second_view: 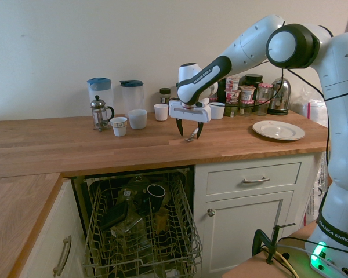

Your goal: Put the spoon in the dishwasher

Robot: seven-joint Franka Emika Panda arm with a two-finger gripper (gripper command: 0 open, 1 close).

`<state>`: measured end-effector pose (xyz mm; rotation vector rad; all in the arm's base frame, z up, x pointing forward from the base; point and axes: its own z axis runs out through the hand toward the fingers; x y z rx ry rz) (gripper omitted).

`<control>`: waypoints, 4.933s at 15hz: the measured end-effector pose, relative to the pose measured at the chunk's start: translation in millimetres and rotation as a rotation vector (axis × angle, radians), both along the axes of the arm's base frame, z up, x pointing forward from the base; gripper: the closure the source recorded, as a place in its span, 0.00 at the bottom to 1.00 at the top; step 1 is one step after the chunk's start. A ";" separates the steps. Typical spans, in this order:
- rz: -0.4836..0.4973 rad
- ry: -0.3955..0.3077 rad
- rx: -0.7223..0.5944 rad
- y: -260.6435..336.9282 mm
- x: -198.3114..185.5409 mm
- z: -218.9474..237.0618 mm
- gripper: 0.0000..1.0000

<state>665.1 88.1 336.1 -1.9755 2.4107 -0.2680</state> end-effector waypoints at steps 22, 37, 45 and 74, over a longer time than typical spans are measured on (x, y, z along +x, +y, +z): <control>0.055 0.011 0.047 -5.3 -3.6 8.0 1.00; 0.620 0.050 -0.045 255.1 -255.7 21.7 1.00; 0.690 0.191 0.005 284.0 -282.3 -125.3 1.00; 0.649 0.183 -0.012 254.0 -265.5 -117.9 0.00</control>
